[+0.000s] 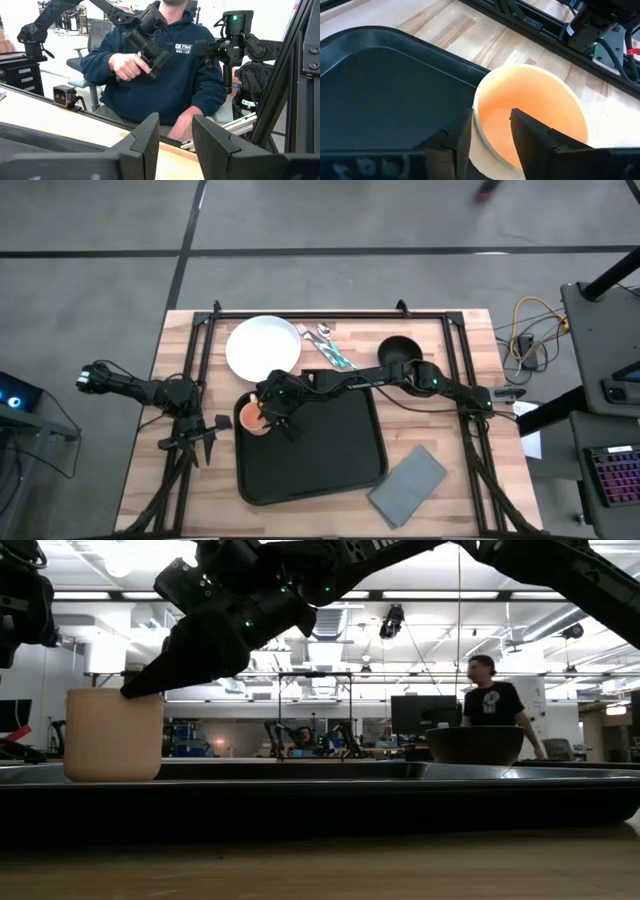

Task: Set up tray
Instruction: Put the yellow mug on the serving tray, then put the white plate on the serving tray

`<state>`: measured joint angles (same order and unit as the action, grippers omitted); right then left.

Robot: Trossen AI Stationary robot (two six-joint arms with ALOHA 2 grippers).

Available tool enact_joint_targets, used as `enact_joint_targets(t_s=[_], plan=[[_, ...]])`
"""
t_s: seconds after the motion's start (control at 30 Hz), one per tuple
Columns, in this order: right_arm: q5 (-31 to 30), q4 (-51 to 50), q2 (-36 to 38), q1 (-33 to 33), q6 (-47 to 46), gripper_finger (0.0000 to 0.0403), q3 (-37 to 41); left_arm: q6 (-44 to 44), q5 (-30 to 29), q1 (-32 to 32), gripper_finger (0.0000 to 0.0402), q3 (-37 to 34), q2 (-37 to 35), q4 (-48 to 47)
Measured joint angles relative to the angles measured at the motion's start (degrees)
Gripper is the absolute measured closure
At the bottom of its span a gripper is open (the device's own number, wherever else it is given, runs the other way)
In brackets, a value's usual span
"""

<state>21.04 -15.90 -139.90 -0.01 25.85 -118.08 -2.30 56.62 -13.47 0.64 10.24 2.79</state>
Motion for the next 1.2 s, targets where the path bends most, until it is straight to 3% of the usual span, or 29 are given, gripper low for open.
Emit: enact_joint_targets(t_s=[0.5,1.2], plan=[[-0.16,-3.06,0.22,-0.02,-1.54,0.0235,-1.4,0.01,0.0,0.01,0.0304,0.0,0.0,0.0],[-2.18,-17.26,1.33,-0.55,3.4,0.0247,-6.34,0.0,0.0,0.02,0.0304,0.0,-0.02,0.0]])
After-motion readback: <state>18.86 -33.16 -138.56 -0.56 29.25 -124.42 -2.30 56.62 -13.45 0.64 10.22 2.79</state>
